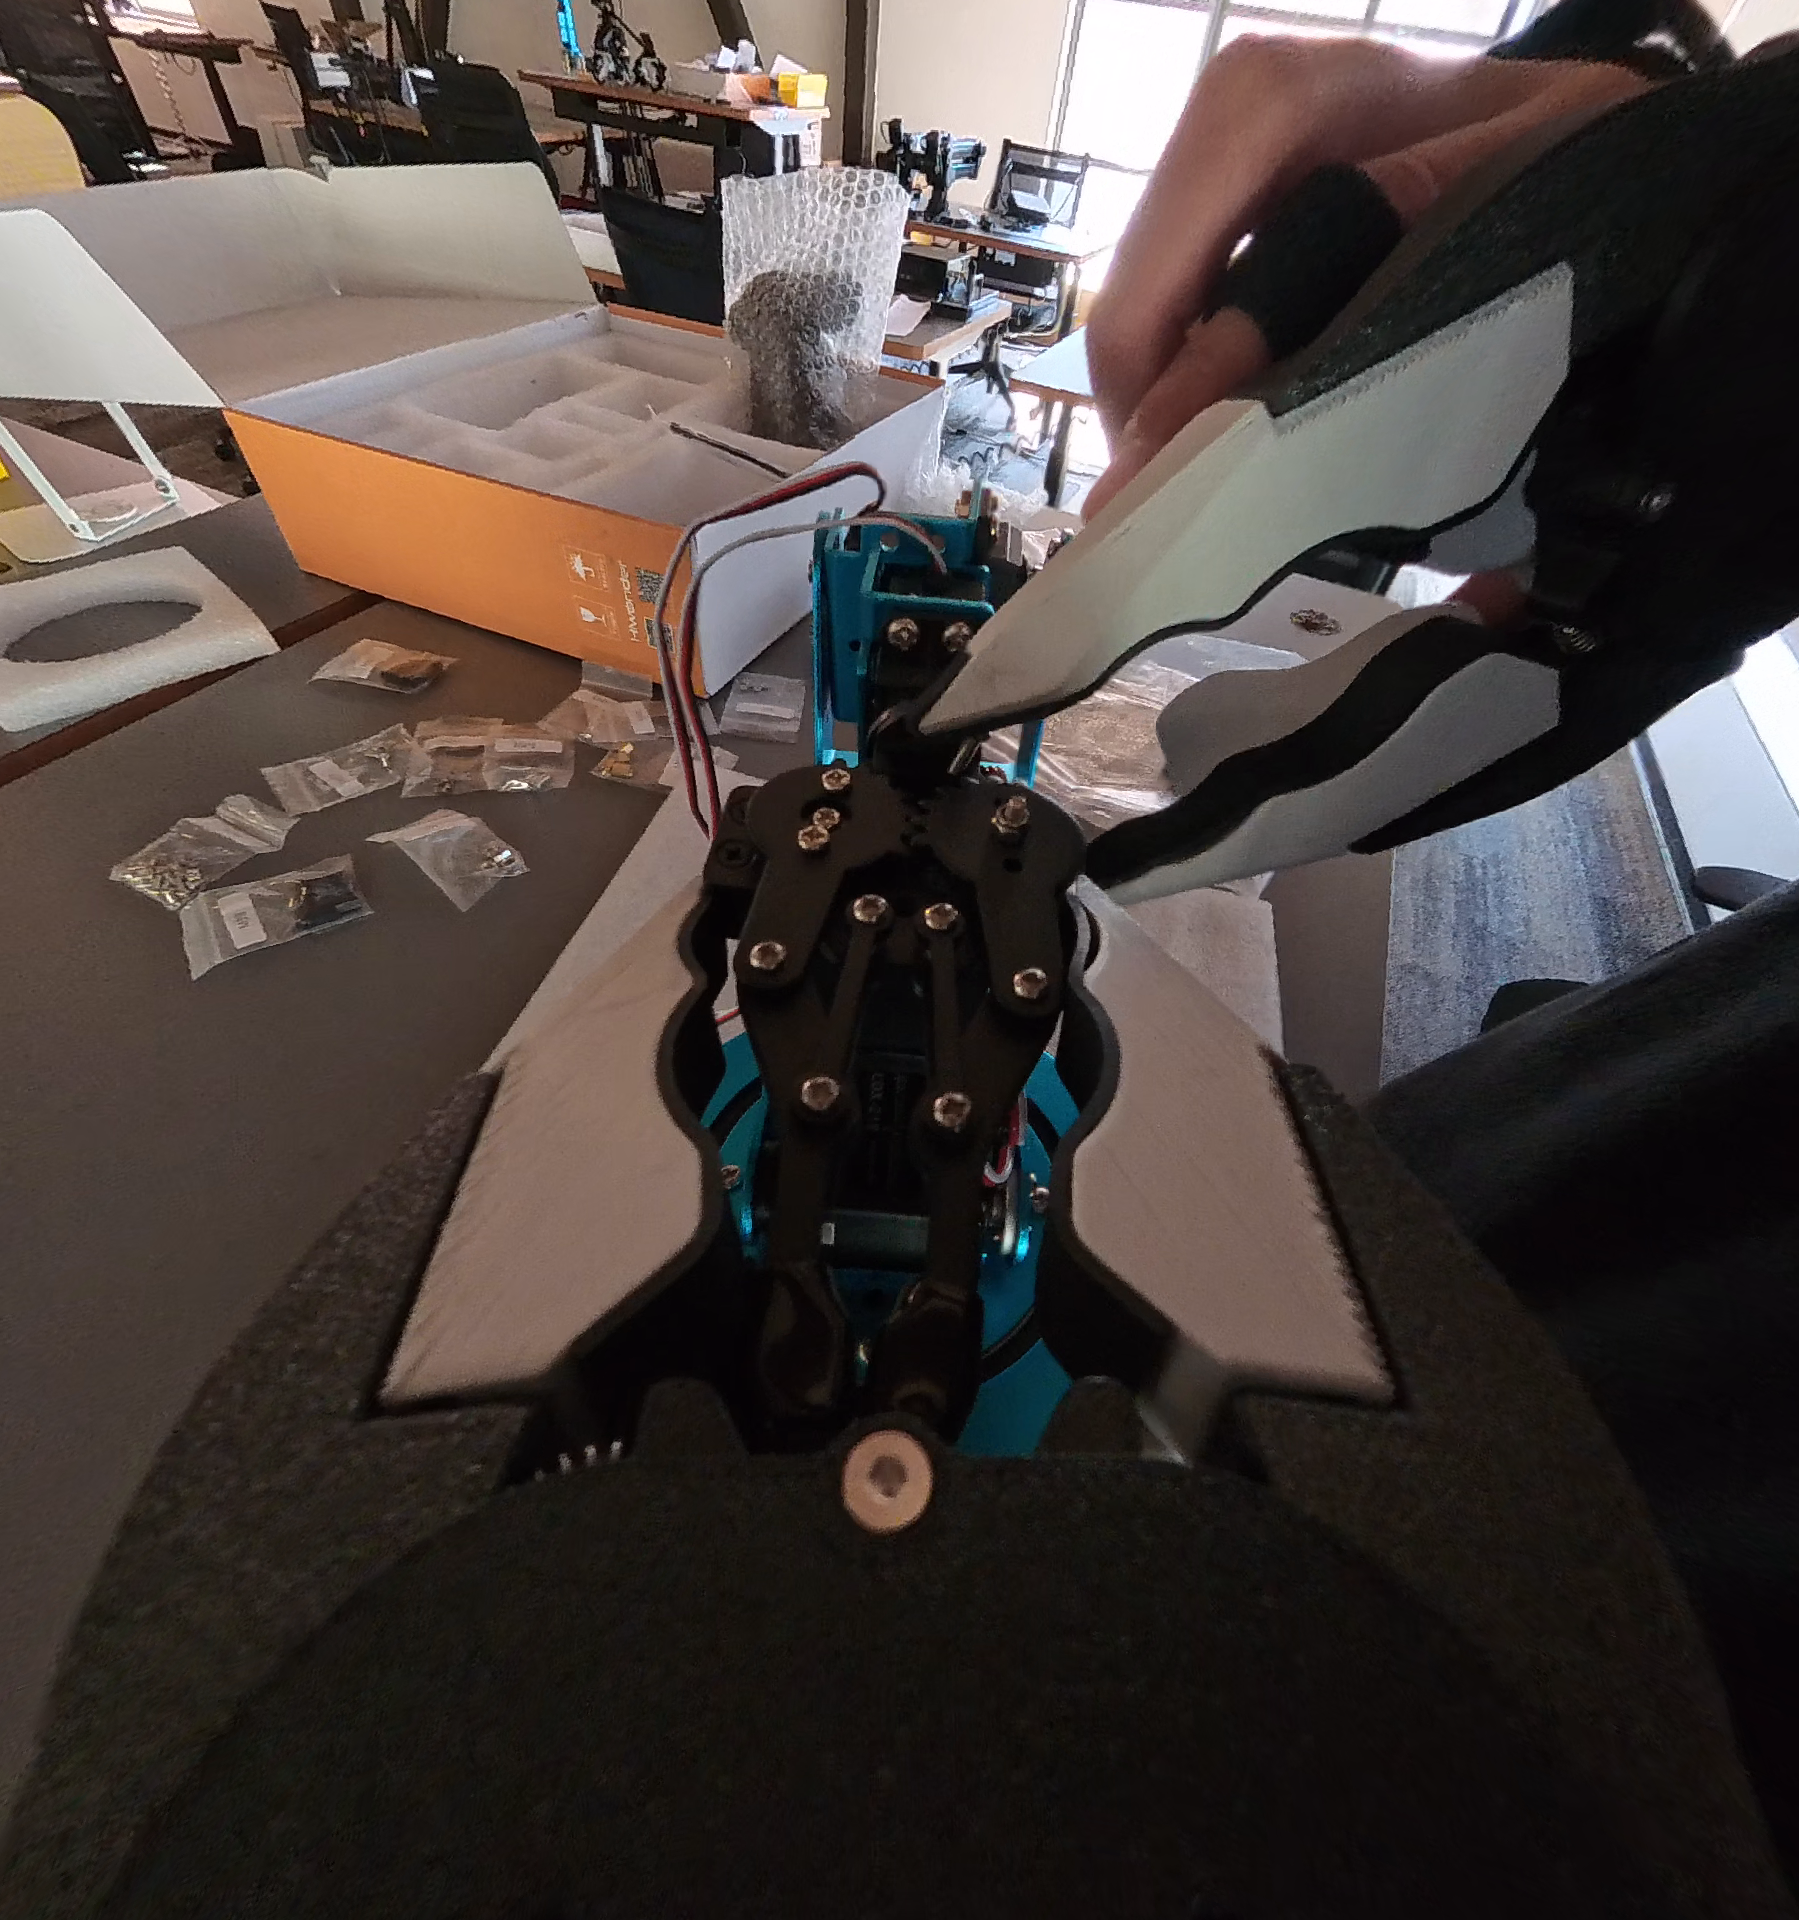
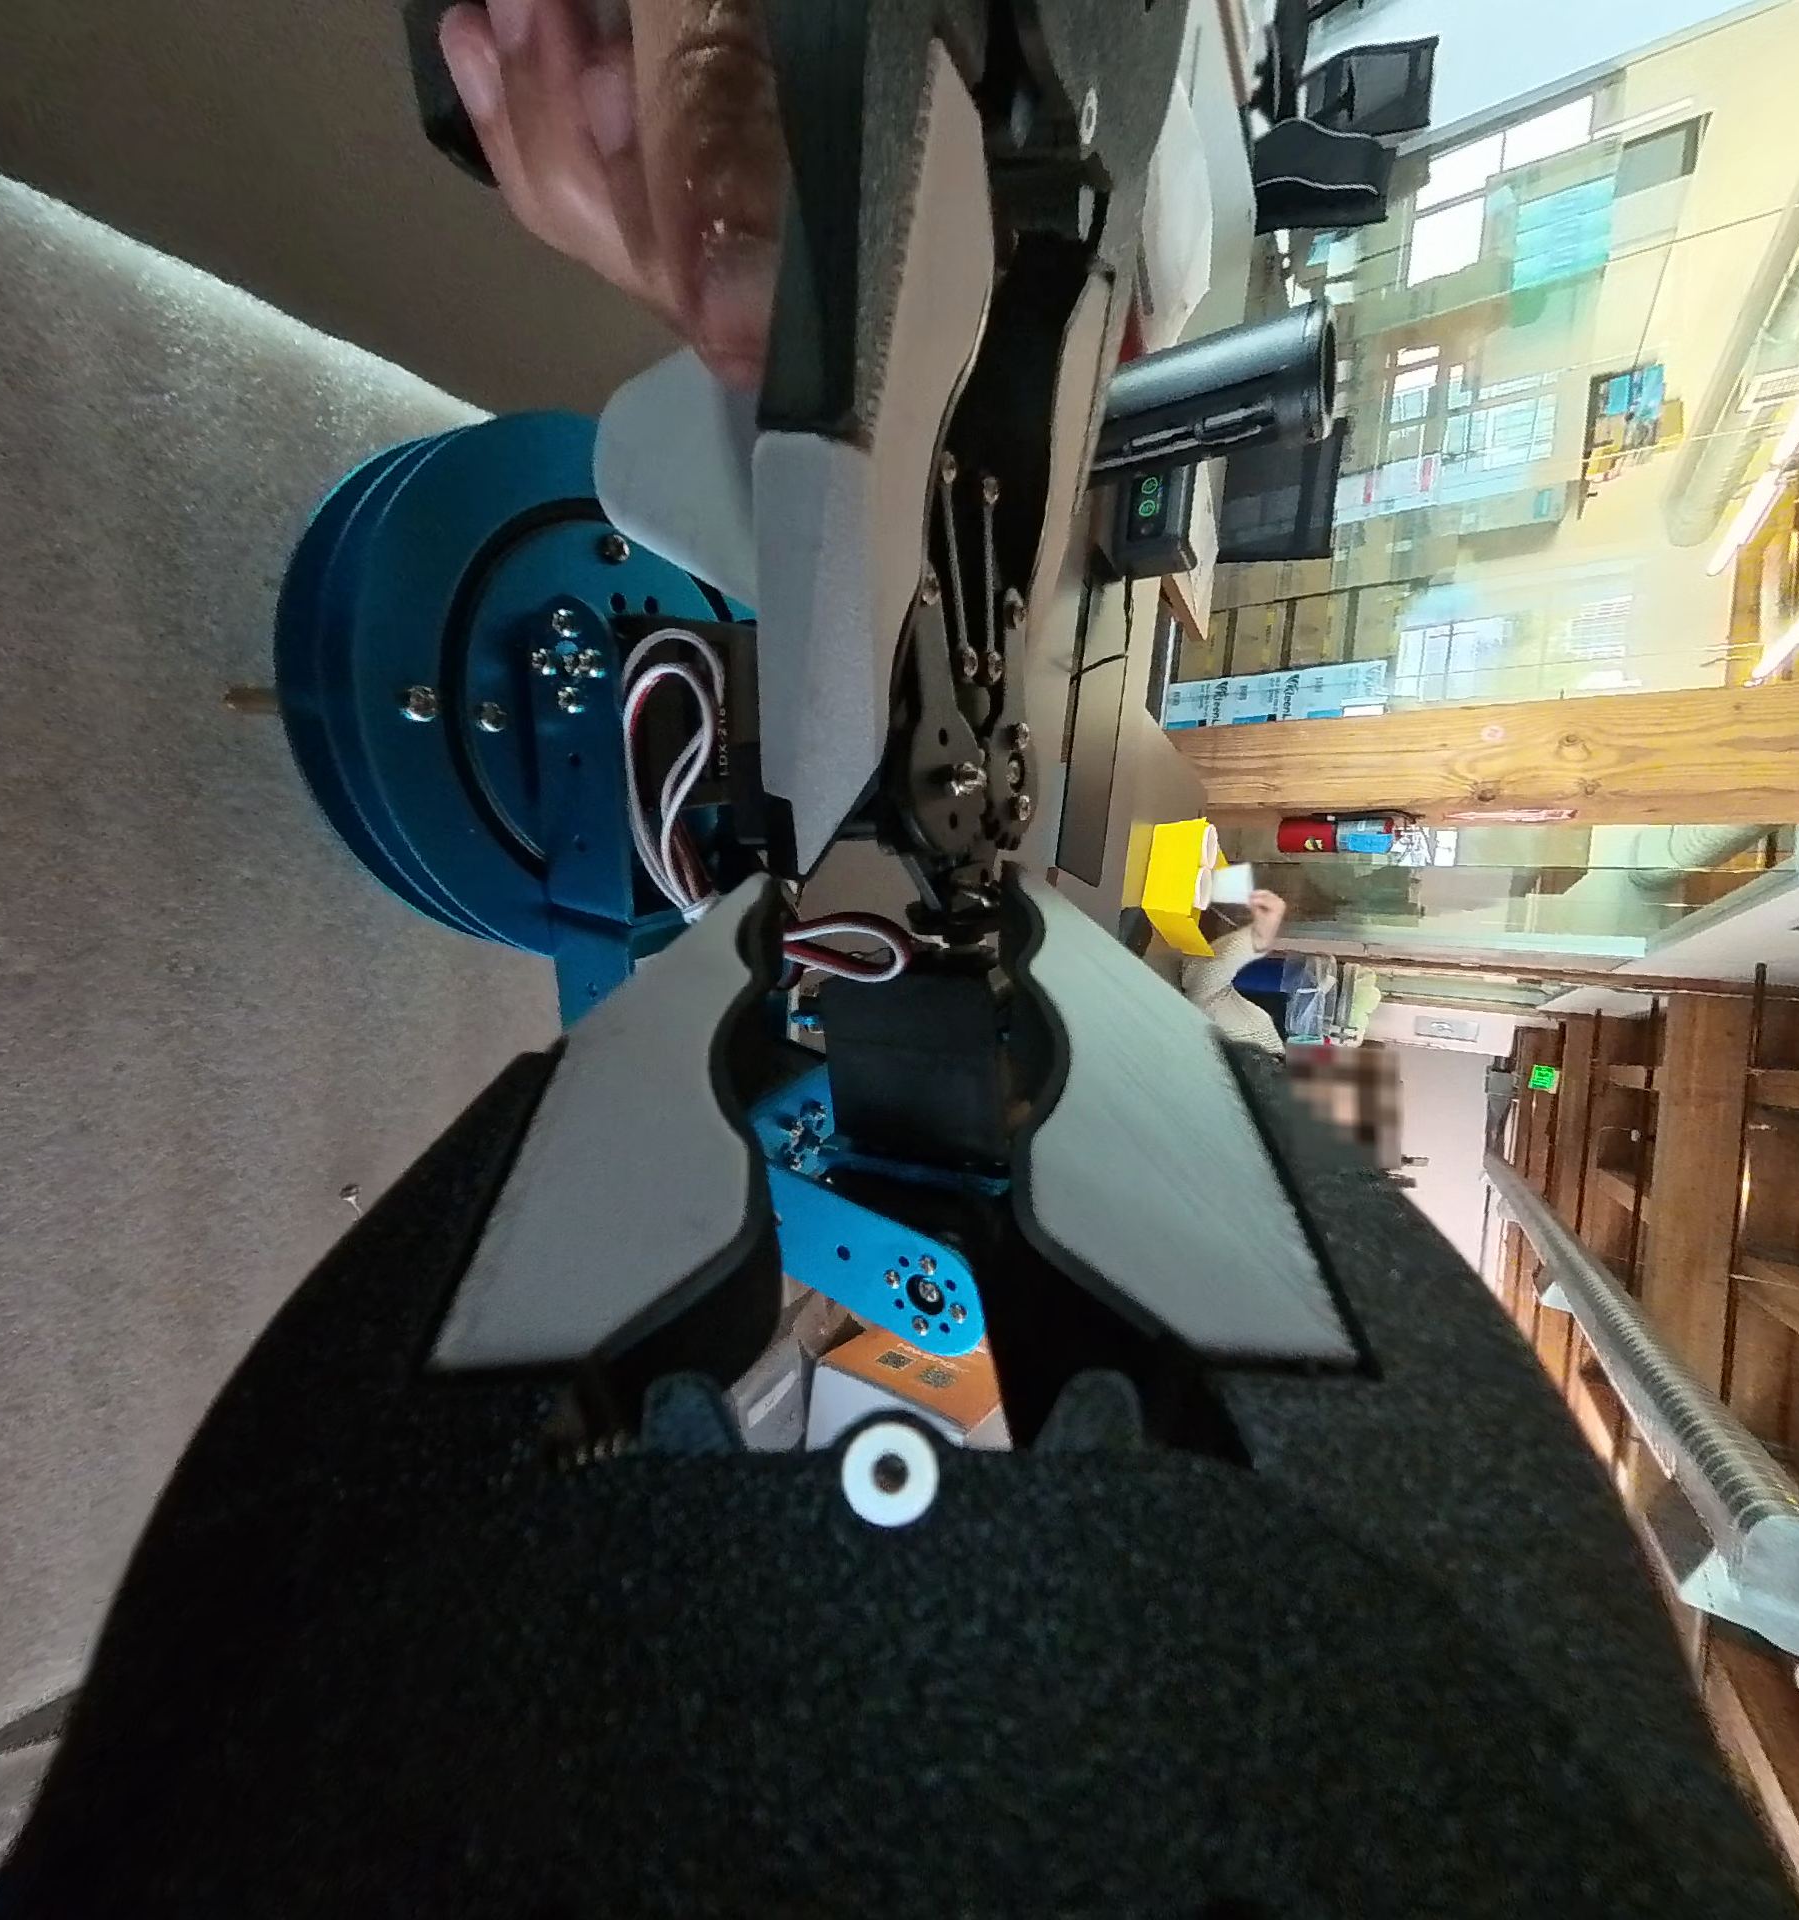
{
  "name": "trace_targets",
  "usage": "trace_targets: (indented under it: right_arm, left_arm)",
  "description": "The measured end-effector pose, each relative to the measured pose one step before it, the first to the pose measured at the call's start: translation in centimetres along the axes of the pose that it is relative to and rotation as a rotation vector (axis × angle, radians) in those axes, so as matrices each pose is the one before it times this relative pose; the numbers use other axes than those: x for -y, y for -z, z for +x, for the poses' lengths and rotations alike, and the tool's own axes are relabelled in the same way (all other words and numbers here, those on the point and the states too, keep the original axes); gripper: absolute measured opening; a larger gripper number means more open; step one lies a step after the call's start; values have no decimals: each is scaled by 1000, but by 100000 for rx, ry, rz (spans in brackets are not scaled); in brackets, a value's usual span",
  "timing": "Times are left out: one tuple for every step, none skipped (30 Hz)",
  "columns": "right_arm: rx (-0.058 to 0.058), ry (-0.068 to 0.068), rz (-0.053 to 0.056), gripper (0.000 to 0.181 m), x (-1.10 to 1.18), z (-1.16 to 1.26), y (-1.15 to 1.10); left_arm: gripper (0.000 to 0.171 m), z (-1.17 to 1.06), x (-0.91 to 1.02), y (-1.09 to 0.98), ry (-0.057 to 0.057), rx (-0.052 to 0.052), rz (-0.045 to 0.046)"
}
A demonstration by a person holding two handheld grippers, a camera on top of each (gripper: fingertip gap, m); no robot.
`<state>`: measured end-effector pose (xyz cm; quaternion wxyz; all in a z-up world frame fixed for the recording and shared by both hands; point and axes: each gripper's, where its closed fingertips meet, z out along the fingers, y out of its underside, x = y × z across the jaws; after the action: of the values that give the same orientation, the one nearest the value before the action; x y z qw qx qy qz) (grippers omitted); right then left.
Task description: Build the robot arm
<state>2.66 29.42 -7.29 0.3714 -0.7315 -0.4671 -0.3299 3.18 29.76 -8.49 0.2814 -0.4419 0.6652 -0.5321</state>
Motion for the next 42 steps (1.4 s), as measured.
trace_targets:
  right_arm:
    - [-285,488,-559,42,-139,18,-57]
    - [171,6,212,41,37,1,0]
    - [526,-671,117,42,88,-54,-32]
    - [465,63,280,42,117,-88,-31]
    - [247,955,-8,42,42,-95,-28]
    - [286,-74,1,42,1,-53,-27]
    - [136,-1222,420,43,-32,-9,-44]
    - [83,-1010,347,44,-122,-3,-51]
    - [116,409,-929,44,-234,-30,-87]
    - [-45,1540,-24,45,45,-111,-31]
    - [-138,542,-825,45,-87,-39,-90]
    - [-145,-632,486,46,21,30,-21]
    - [63,-1211,713,46,19,51,-12]
    - [-152,-224,74,47,-17,53,10]
    - [-871,665,76,48,1,130,42]
    - [-1032,-837,1194,48,91,185,108]
    - [-668,-3473,1497,49,117,292,178]
    - [616,-3191,619,53,-10,204,239]
    - [-439,-1984,400,52,-24,334,302]
    - [380,-765,261,51,-40,132,297]
    - [831,-5,83,48,-28,-51,242]
    - [778,1066,165,45,60,-197,144]
    - [12,1873,487,43,203,-195,73]
    - [133,1554,626,40,263,-240,12]
    - [467,1040,-557,36,7,-249,-98]
    - [502,1091,-956,37,-193,-253,-153]
    - [-538,905,-943,37,-229,-97,-168]
    - [-506,437,-52,38,-13,-8,-54]
    - [447,-244,-58,39,65,-32,5]
    - [904,-35,-178,39,74,-28,73]
    - [965,267,-62,40,97,-13,117]
    - [496,404,177,40,87,6,92]
    - [571,762,-226,41,-29,-75,14]
    - [323,1160,-1098,42,-188,-130,-122]
    - [-394,1393,-749,45,-127,-82,-160]
    - [-502,775,-152,45,27,-10,-86]
    - [-86,-336,-306,44,24,27,-66]
    - [590,-1575,-71,44,-17,-49,-23]
    - [991,-1693,401,47,15,-199,-20]
    - [87,-822,291,48,-47,-106,-36]
    - [-104,275,-285,49,-79,-103,-36]
    - [-762,882,-443,49,-36,29,-15]
  left_arm:
    - [63,10,-11,-17,-427,167,-173]
    - [63,17,8,-11,43,-160,-50]
    - [62,33,4,-17,-109,-223,-85]
    - [62,56,-4,8,-521,-106,-127]
    - [61,48,-17,7,-534,-67,-153]
    - [62,20,-28,5,-163,-68,-117]
    - [62,-19,-19,7,204,35,16]
    - [62,-23,-4,-1,490,-47,92]
    - [62,7,60,-17,707,-167,322]
    - [63,13,59,-24,389,-14,250]
    - [63,-14,5,-22,-193,133,-84]
    - [62,-37,32,15,137,-138,162]
    - [62,-28,49,18,345,-126,307]
    - [62,-14,49,6,119,82,242]
    - [62,14,50,-1,-1,43,259]
    - [62,6,27,19,-150,4,-64]
    - [63,2,-8,15,-215,-42,-199]
    - [63,5,3,25,-57,-81,-94]
    - [63,2,-5,40,-12,-40,-40]
    - [63,4,-10,21,46,-97,-44]
    - [62,30,1,3,57,-114,-67]
    - [62,3,5,-10,-65,22,-150]
    - [62,12,9,-14,-106,66,-196]
    - [62,-3,17,-15,-77,30,-154]
    - [62,-32,-8,-3,-58,139,-164]
    - [62,-41,19,29,323,19,90]
    - [62,-58,-22,16,334,130,-116]
    - [62,-35,-16,0,-97,193,-43]
    - [62,22,3,11,-319,-119,-9]
    - [62,52,21,23,-539,-267,-74]
    - [63,68,46,40,-489,-304,-84]
    - [63,58,27,6,-350,-175,-241]
    - [64,25,4,-20,-186,83,-152]
    - [63,3,3,-2,-12,101,-58]
    - [64,-11,-38,-12,-66,129,-162]
    - [63,-39,-26,15,114,75,-31]
    - [63,-31,-3,9,269,5,48]
    - [63,-30,-30,-6,-34,122,-189]
    - [64,-34,-24,-14,-429,405,-200]
    - [62,-24,-2,-45,-582,548,-155]
    - [61,-34,15,-60,-435,350,-264]
    - [61,-43,84,-55,-224,131,-147]
